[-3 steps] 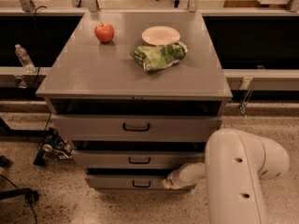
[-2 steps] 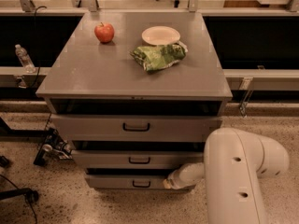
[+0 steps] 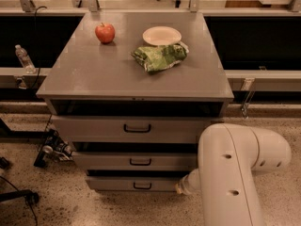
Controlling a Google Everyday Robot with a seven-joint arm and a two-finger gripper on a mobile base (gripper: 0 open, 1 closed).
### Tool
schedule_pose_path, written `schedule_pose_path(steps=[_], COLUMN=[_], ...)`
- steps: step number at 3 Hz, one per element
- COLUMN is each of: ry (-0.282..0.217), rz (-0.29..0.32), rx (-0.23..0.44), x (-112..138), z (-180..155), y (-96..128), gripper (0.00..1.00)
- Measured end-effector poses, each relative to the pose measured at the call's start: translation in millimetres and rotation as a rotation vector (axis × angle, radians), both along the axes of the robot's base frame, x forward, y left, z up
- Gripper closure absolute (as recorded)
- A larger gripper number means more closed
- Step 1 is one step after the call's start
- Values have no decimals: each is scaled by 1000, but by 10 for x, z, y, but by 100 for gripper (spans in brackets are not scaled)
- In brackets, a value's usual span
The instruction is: Close bottom drawer
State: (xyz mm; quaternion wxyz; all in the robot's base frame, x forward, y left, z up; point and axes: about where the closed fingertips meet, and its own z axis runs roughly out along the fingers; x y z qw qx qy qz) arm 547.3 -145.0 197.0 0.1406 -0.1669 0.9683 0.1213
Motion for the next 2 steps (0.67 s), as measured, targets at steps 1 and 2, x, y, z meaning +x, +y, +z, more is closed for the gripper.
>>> schedule_pose_path(steps=[1, 2], ry=[9, 6], rz=[-82, -170], rx=[-26, -20], x=[-106, -192], z=[20, 39], y=[-296, -600], gripper=[100, 100])
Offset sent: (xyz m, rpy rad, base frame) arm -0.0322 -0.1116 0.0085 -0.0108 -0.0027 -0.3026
